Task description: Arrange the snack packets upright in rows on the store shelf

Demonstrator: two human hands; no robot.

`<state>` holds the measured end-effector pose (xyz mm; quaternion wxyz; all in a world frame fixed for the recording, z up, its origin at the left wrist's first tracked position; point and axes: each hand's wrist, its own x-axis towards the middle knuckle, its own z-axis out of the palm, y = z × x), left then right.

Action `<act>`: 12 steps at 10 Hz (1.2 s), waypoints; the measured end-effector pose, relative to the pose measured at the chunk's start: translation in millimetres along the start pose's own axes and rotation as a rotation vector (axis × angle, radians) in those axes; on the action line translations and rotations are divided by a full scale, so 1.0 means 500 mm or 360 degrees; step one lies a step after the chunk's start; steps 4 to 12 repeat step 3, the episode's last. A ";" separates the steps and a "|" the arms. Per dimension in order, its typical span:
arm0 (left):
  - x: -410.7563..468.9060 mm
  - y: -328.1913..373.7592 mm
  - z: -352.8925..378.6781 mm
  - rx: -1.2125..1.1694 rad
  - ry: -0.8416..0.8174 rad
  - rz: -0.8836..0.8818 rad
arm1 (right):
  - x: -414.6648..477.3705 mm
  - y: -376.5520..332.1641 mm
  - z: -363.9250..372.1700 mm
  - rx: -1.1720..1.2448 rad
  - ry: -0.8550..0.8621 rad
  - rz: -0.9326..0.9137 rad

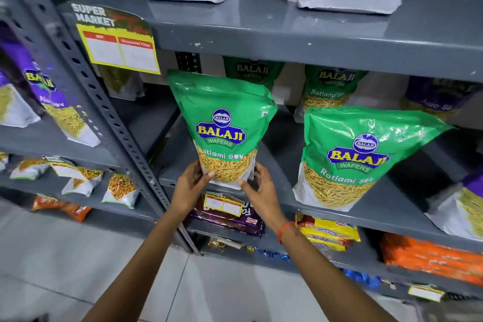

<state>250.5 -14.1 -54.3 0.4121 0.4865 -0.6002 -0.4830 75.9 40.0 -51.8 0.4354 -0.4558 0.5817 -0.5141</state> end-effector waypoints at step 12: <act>-0.036 0.040 0.003 0.0288 0.0055 -0.0145 | -0.015 -0.033 -0.013 -0.0315 -0.0070 0.0050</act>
